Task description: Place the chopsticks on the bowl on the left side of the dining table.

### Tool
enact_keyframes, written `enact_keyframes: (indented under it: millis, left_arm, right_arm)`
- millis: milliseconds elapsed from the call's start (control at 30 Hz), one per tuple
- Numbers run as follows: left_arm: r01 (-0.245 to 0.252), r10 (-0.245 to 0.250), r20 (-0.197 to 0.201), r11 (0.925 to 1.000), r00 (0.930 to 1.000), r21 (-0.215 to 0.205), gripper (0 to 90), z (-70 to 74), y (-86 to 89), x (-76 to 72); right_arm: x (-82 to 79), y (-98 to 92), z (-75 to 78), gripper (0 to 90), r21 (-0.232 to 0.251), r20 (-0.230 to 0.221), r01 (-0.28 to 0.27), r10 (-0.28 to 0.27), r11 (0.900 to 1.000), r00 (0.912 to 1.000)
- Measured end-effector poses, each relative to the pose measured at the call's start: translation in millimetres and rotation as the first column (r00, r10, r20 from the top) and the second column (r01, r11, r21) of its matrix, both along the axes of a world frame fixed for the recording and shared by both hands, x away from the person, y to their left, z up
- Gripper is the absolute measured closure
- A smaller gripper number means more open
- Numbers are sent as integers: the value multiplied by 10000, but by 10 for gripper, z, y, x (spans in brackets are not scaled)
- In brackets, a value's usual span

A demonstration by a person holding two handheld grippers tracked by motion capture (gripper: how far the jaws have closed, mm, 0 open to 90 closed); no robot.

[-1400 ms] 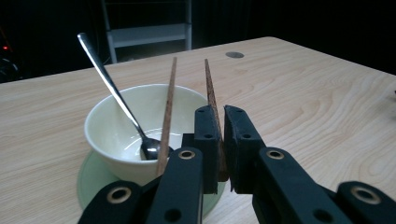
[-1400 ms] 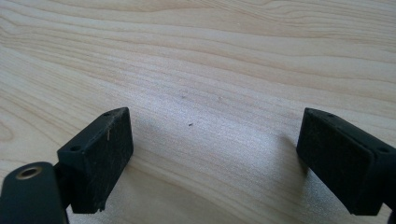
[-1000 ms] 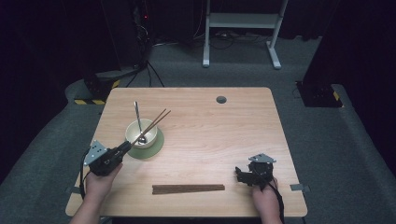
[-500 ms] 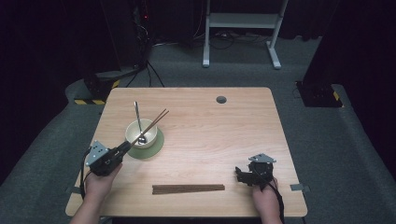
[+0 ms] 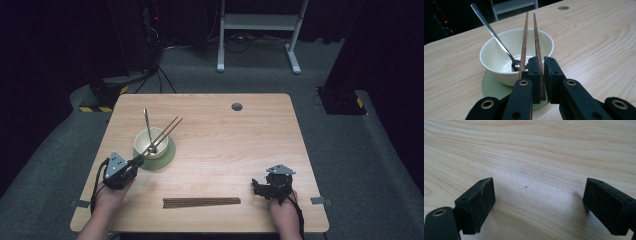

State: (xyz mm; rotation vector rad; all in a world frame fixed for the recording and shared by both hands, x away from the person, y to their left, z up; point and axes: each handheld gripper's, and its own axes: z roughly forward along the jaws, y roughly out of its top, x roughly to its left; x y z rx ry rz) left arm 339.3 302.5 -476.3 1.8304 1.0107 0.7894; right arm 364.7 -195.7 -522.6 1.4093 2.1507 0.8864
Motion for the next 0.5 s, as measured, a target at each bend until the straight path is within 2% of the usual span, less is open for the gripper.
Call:
enact_keyframes:
  millis: [67,100,133,233,367,400,500]
  left_arm:
    - [-148,149,-102,9999,9998,74,834,-9,-18,-5]
    - [-89,92,-74,9992,9999,379,834,-6,-10,4]
    - [-221,225,-169,9995,9996,238,834,-17,-29,0]
    - [-308,323,-262,9980,9991,548,834,-25,-44,4]
    - [-318,330,-180,9974,9993,642,832,-27,-61,-3]
    - [-234,246,-133,9961,9996,853,832,-21,-55,0]
    - [-383,391,-85,9957,9992,838,832,-19,-74,-13]
  right_arm:
    - [1,-1,-1,108,-14,20,-17,17,10000,10000]
    - [1,-2,-1,108,-20,25,-19,19,10000,10000]
    - [1,-2,-2,107,-26,33,-29,29,10000,10000]
    - [0,0,0,108,-1,4,2,-2,10000,10000]
    - [0,-1,-1,108,-10,14,-10,10,10000,10000]
    - [0,0,0,108,-6,7,-4,4,10000,10000]
    - [0,0,0,108,-4,7,-4,4,10000,10000]
